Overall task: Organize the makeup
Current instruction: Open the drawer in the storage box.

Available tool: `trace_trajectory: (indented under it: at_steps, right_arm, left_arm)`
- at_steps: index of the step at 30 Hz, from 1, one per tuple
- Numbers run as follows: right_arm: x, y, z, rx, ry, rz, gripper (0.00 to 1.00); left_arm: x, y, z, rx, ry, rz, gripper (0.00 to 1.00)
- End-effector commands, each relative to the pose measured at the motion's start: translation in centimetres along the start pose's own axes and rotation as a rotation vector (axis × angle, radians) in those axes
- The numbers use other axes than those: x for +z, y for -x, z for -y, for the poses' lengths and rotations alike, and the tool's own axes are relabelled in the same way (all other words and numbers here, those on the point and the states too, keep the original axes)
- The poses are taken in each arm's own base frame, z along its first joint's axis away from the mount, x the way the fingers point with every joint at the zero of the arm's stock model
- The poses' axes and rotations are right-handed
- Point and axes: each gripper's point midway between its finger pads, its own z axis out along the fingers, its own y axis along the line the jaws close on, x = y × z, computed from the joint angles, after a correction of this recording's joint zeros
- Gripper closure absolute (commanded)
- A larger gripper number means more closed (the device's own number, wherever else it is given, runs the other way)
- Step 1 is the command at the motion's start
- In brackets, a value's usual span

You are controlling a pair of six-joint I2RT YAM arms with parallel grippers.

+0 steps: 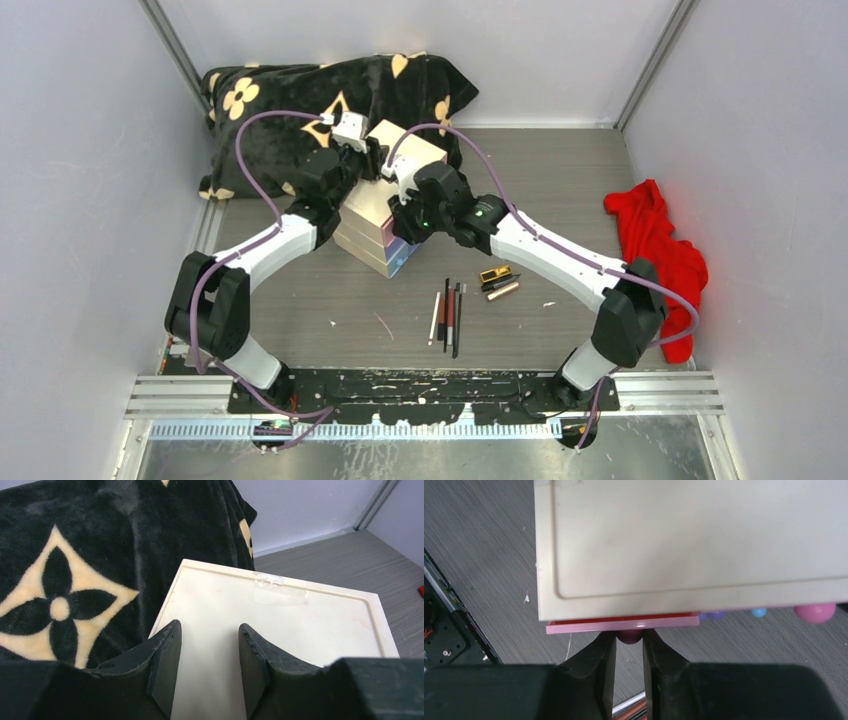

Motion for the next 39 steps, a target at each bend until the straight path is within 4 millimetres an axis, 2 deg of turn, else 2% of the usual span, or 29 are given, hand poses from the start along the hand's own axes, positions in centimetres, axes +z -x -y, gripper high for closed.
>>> trace_trajectory:
  at_steps: [1, 5, 15, 26, 39]
  right_arm:
    - [-2.7, 0.1, 1.0, -0.007, -0.065, 0.028, 0.92]
    - [-3.2, -1.0, 1.1, -0.006, -0.071, 0.005, 0.92]
    - [-4.3, -2.4, 1.6, -0.013, -0.097, -0.022, 0.92]
    - [-7.2, -3.1, 2.9, 0.002, -0.188, 0.011, 0.92]
    - [-10.5, -5.4, 4.4, 0.024, -0.296, 0.014, 0.92]
  left_arm:
    - [-7.4, -21.1, -1.8, -0.079, 0.116, -0.701, 0.53]
    - [-7.3, -21.2, -1.9, -0.078, 0.12, -0.703, 0.53]
    - [-7.5, -21.3, -2.0, -0.072, 0.128, -0.706, 0.52]
    - [-7.6, -21.2, -2.1, -0.071, 0.128, -0.703, 0.52]
    - [-7.6, -21.2, -2.0, -0.07, 0.124, -0.703, 0.52]
